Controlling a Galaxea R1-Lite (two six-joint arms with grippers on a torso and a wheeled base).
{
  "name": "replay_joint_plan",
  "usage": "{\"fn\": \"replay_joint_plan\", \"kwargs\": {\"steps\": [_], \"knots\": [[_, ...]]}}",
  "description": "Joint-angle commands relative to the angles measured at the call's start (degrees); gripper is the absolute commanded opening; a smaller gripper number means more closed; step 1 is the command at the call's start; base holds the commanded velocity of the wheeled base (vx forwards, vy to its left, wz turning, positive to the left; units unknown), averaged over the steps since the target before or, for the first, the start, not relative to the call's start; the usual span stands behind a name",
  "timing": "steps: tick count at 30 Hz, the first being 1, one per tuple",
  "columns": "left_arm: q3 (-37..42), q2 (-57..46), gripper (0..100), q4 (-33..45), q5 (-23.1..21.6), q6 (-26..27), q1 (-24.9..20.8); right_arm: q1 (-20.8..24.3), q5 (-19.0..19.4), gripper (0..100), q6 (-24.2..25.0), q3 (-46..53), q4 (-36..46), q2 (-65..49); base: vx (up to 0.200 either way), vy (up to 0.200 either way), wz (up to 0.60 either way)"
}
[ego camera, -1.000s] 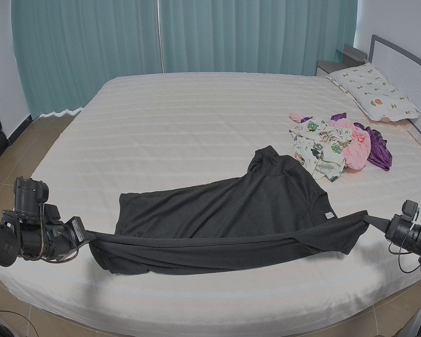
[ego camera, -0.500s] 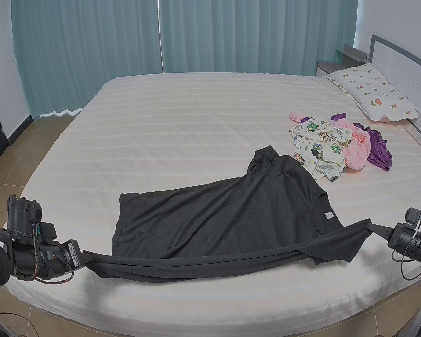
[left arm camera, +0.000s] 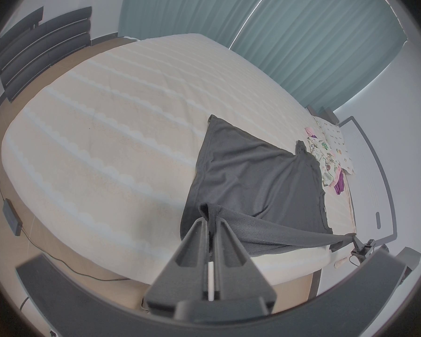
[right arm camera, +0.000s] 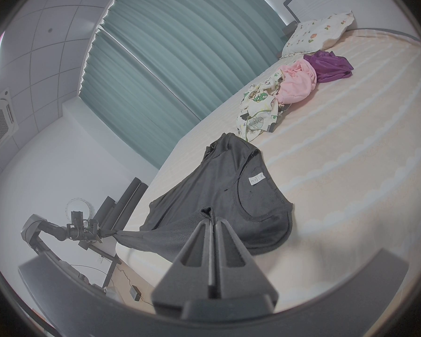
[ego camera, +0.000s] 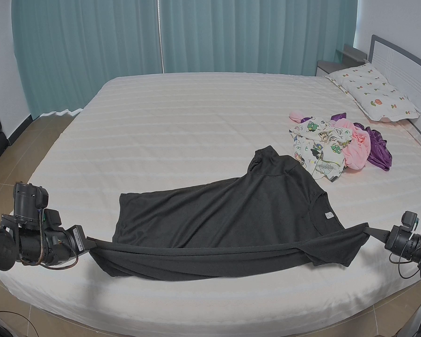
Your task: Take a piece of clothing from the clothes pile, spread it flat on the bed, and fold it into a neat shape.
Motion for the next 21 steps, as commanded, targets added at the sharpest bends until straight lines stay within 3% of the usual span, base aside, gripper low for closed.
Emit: {"fn": "replay_joint_plan", "kwargs": {"steps": [1, 8, 14, 21], "knots": [[-2.4, 5.4, 0, 0.0, 0.1, -0.2, 0.0, 0.3, -0.1, 0, -0.1, -3.1, 0.0, 4.7, 0.000, 0.000, 0.00], [-4.9, 9.6, 0, 0.0, 0.1, -0.2, 0.1, 2.1, -0.8, 0, 0.0, -6.9, 0.1, 8.2, 0.000, 0.000, 0.00], [-7.4, 13.9, 0, -0.3, 0.2, -2.4, 0.2, 6.1, -5.8, 0, 0.2, -11.1, 0.1, 12.3, 0.000, 0.000, 0.00], [-8.9, 17.1, 0, -2.5, 0.4, -2.6, 0.2, 6.2, -6.0, 0, 0.5, -13.5, 0.1, 14.7, 0.000, 0.000, 0.00]]}}
